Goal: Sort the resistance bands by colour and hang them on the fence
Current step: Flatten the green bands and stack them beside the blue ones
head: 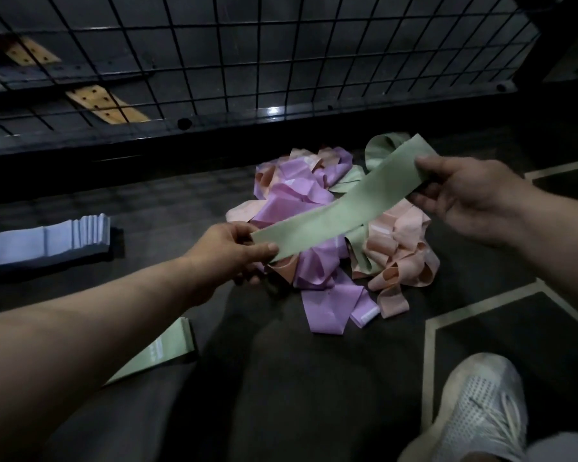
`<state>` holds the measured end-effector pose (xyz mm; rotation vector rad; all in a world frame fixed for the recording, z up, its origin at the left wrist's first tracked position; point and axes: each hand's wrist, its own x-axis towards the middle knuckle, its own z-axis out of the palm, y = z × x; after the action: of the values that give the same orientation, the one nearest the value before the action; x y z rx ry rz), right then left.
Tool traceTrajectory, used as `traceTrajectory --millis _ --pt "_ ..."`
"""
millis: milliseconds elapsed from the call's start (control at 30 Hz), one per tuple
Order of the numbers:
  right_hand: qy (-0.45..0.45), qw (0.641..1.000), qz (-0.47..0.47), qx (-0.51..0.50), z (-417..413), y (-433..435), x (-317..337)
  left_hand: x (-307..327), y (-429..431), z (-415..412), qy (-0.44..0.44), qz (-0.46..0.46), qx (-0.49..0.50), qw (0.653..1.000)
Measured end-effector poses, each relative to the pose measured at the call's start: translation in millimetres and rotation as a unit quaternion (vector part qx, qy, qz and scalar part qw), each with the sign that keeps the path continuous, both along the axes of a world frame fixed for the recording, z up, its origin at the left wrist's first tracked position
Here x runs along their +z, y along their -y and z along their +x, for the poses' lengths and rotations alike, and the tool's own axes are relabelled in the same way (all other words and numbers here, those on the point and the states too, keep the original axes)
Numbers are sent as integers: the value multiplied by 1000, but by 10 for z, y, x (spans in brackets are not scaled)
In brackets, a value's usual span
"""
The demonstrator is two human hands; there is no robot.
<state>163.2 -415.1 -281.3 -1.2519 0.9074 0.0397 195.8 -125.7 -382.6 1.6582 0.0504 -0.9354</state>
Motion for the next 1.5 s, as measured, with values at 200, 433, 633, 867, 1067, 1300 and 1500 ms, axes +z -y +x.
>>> traceTrajectory --millis 200,433,633,867,1067,1300,1500 --pt "-26 962 -121 243 -160 163 -133 -187 -80 35 110 43 171 978" --pt "-72 876 -208 430 -340 280 -162 -144 -256 171 197 40 150 968" --pt "-28 871 -283 401 -391 222 -245 -9 -252 238 -18 -117 250 961" --pt "-21 910 -225 348 -329 249 -246 -52 -295 275 -14 -99 283 954" --pt "2 904 -272 331 -342 140 -385 -57 -368 255 -54 -92 291 951" --pt "-41 910 -166 379 -331 -198 -493 132 -740 277 -87 -89 210 970" --pt "-14 871 -154 465 -379 -894 -468 239 -1304 152 -49 -59 247 966"
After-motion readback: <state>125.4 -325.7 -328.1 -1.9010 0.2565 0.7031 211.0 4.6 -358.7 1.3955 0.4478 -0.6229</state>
